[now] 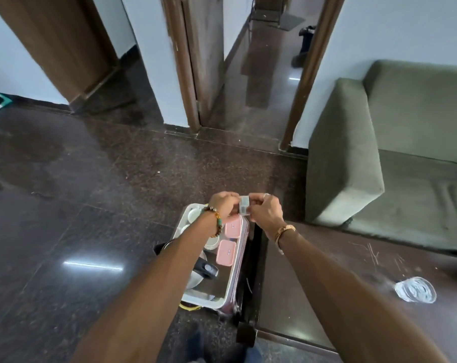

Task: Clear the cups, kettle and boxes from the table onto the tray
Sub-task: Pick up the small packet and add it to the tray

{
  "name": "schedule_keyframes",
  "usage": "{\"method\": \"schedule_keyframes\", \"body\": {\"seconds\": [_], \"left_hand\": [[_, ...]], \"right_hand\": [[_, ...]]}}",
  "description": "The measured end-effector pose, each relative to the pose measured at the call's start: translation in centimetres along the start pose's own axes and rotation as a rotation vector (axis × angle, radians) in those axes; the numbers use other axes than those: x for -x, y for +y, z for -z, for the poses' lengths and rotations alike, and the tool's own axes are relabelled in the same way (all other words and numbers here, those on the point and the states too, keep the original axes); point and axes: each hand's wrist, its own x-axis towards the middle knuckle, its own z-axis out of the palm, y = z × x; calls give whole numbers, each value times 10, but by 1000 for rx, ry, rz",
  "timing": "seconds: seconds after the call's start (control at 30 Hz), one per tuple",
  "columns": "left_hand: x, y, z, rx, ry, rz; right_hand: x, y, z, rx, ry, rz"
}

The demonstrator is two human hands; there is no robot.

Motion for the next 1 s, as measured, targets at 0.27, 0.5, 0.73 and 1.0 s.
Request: {"method": "schedule_keyframes", "body": {"seconds": [0.27,0.5,0.73,1.0], "left_hand": [[-79,-59,0,-142,8,159],[-145,-99,18,-259,99,208],[-198,-123,23,-312,116,259],[-232,-146,21,-257,149,307]], "right_hand": [[-33,70,-46,139,15,-135],[-68,103,-80,169,1,-192],[-113,132,-99,173,-21,-233],[-138,153,-116,166,7,-283]]}}
